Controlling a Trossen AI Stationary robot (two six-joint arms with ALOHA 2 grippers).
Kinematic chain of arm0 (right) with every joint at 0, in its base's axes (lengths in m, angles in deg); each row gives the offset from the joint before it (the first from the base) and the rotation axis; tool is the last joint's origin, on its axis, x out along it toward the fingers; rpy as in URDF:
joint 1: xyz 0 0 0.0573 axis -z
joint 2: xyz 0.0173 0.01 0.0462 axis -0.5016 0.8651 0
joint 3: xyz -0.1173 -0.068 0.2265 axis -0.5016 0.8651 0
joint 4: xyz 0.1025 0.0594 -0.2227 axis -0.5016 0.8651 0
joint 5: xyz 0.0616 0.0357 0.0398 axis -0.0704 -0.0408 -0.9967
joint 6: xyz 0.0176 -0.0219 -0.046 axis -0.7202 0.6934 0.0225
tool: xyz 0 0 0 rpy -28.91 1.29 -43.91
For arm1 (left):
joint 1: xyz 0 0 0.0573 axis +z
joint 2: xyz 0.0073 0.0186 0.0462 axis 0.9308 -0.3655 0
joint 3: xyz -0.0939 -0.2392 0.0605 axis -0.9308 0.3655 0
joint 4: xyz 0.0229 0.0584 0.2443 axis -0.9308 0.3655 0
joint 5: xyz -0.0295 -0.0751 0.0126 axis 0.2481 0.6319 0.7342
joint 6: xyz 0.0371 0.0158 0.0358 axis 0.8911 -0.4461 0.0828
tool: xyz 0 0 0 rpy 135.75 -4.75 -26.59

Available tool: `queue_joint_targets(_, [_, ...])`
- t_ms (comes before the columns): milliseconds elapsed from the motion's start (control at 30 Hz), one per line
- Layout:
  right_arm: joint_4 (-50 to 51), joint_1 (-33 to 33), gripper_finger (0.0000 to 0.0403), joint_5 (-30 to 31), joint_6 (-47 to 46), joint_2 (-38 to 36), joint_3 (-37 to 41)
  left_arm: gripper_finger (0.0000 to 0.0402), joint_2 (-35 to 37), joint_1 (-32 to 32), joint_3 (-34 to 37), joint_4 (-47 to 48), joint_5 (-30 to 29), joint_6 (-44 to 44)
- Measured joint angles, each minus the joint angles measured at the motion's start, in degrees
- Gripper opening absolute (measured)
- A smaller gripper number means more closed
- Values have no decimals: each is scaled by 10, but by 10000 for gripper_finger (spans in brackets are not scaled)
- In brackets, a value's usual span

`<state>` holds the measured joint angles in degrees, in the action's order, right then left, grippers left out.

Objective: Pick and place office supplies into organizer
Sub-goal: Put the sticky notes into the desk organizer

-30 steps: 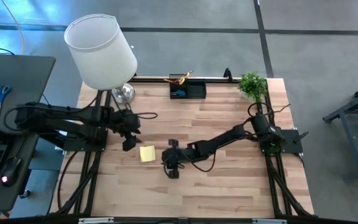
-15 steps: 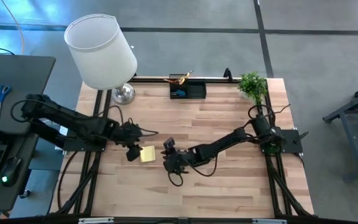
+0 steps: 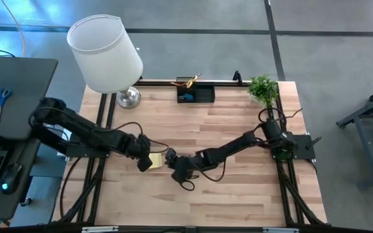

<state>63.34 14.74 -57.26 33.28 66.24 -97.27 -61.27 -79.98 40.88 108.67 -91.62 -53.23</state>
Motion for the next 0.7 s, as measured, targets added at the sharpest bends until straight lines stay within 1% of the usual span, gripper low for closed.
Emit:
queue_joint_targets(167, [19,11,114,-4,13,0,0,232,-40,0,0,-28,7,-15])
queue_joint_targets(267, [32,13,114,-5,13,0,0,232,-58,0,0,-69,20,-10])
queue_joint_targets(400, [32,16,114,-5,21,0,0,232,-73,0,0,-118,35,4])
queue_joint_targets(533, [33,18,114,-13,36,3,0,232,-82,0,-1,-129,35,5])
queue_joint_targets(600, [39,17,114,-17,58,12,-1,232,-85,0,-1,-132,33,5])
queue_joint_targets(700, [35,7,114,-11,115,27,-4,232,-87,0,-1,-138,27,7])
